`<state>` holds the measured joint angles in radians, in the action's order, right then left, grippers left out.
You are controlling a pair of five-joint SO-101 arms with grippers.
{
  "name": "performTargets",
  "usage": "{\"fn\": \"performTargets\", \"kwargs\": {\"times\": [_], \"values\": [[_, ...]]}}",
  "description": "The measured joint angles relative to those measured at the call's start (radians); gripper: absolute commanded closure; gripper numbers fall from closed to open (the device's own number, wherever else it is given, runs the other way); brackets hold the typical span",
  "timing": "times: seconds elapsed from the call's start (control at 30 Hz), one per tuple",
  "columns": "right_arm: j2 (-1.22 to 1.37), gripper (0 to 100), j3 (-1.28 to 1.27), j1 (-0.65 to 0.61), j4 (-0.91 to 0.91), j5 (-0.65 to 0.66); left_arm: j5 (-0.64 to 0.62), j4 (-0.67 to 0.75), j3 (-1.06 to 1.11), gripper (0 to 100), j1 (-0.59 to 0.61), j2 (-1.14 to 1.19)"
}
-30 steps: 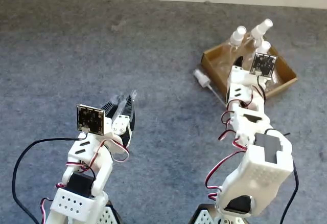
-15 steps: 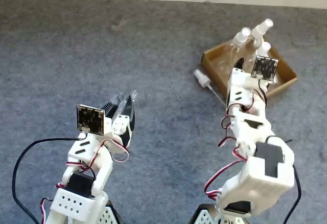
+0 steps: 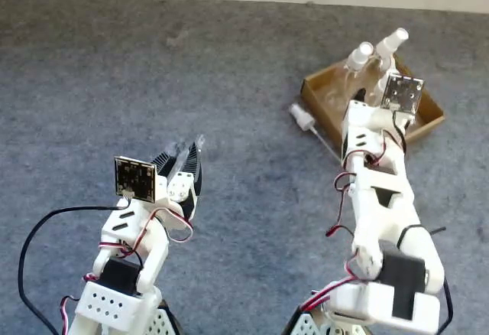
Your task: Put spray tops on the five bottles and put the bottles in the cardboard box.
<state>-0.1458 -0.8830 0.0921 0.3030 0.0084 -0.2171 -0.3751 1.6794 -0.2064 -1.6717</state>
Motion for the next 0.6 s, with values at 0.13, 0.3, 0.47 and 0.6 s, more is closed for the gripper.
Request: {"fn": "performTargets", "kwargs": {"times": [0.13, 0.3, 0.47, 0.6], "values": [[-0.104, 70.0, 0.0, 0.003, -0.071, 0.0, 0.0, 0.0, 0.0, 96, 0.0, 0.0], [-0.218, 70.2, 0.0, 0.0, -0.176, 0.0, 0.0, 0.0, 0.0, 96, 0.0, 0.0], [-0.353, 70.2, -0.002, 0.002, -0.35, 0.0, 0.0, 0.0, 0.0, 96, 0.0, 0.0], [-0.466, 70.2, 0.012, 0.0, -0.571, 0.0, 0.0, 0.0, 0.0, 96, 0.0, 0.0]]}}
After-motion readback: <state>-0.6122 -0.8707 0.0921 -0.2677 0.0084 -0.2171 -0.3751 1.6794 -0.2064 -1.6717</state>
